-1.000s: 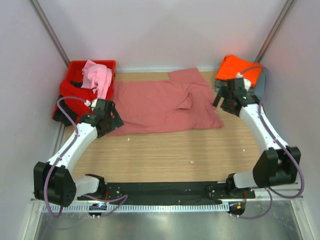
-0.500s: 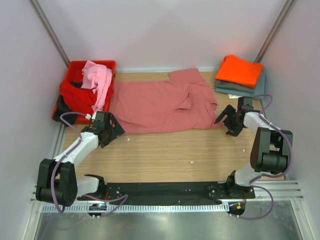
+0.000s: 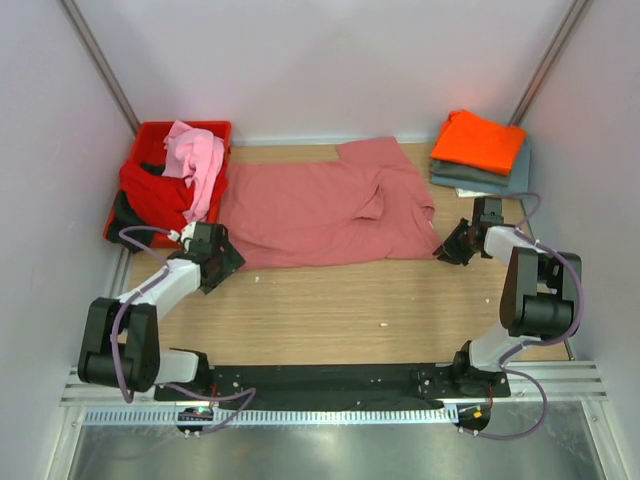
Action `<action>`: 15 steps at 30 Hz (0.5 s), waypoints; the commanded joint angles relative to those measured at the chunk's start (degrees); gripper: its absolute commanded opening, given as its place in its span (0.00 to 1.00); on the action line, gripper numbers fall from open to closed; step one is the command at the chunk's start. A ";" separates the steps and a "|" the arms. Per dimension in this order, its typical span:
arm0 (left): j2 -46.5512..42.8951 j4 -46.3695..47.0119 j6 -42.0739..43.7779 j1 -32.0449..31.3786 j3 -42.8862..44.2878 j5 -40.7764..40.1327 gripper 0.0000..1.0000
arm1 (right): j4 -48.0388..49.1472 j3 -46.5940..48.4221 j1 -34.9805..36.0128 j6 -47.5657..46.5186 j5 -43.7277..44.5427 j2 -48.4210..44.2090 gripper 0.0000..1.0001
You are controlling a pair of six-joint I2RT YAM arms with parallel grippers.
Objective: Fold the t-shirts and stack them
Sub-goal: Fold the tshirt
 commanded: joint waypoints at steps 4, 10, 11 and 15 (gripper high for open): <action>7.00 3.49 -2.35 0.43 2.64 -6.02 0.78 | 1.65 0.97 -0.87 -0.36 -0.31 0.45 0.17; 13.95 5.24 -3.59 0.34 5.63 -6.47 0.47 | -1.25 2.20 -4.12 0.52 -0.76 -1.48 0.01; 14.66 5.77 -3.68 0.42 6.24 -6.47 0.35 | -1.43 2.02 -4.56 0.52 -0.41 -1.92 0.01; 16.34 6.21 -2.45 0.25 7.39 -3.40 0.00 | -1.96 -1.04 -6.93 0.96 0.47 -3.67 0.01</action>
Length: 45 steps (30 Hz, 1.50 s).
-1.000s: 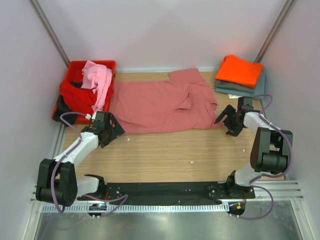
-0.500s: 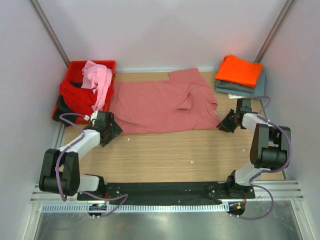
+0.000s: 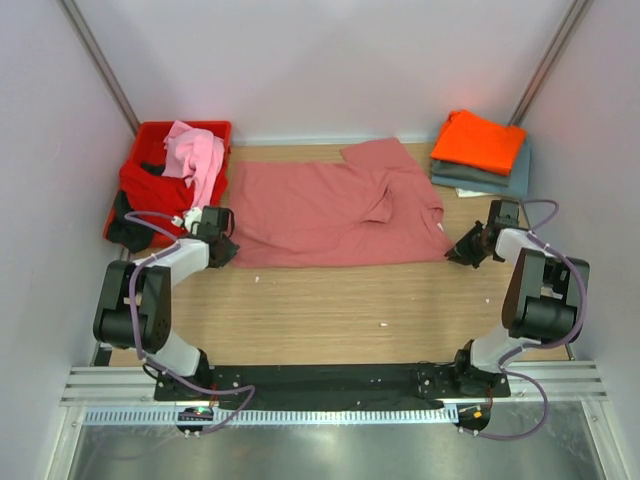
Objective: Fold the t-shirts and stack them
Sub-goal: Fold the tshirt
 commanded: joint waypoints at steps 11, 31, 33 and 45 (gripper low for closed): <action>-15.69 -10.46 -2.74 -0.85 -8.44 5.39 0.00 | -6.31 -7.20 -6.22 1.09 8.66 -13.05 0.01; -55.44 -39.20 -7.33 -5.68 0.91 6.64 0.65 | -16.50 -8.62 -8.77 4.70 15.85 -31.42 0.95; -53.96 -36.25 -3.30 -5.68 2.79 5.75 0.68 | -16.60 -6.86 -8.77 4.43 15.26 -33.53 0.95; -23.03 -10.93 7.97 -12.26 -1.25 16.12 0.51 | -6.15 0.00 18.62 3.63 6.63 -25.39 0.70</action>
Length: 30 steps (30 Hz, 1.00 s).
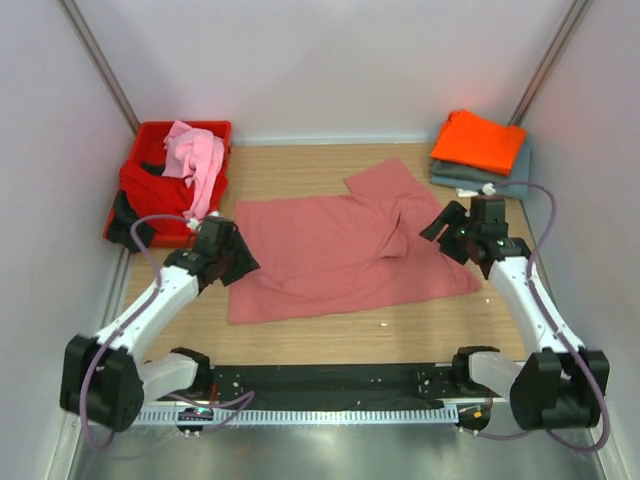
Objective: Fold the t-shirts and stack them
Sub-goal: Fold the tshirt
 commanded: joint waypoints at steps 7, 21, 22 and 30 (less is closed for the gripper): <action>10.83 2.47 7.26 -5.47 1.64 0.94 0.48 | 9.78 2.72 11.38 1.94 1.92 17.33 0.63; -8.68 -18.29 17.64 -8.46 12.20 -15.93 0.72 | 13.83 11.76 14.10 0.80 4.03 35.61 0.63; -9.65 -18.03 17.38 -8.54 11.93 -15.67 0.72 | 13.83 13.16 14.45 0.80 3.95 37.10 0.63; -10.01 -16.97 17.99 -8.46 11.75 -14.71 0.73 | 8.75 24.68 16.56 1.68 3.86 40.28 0.65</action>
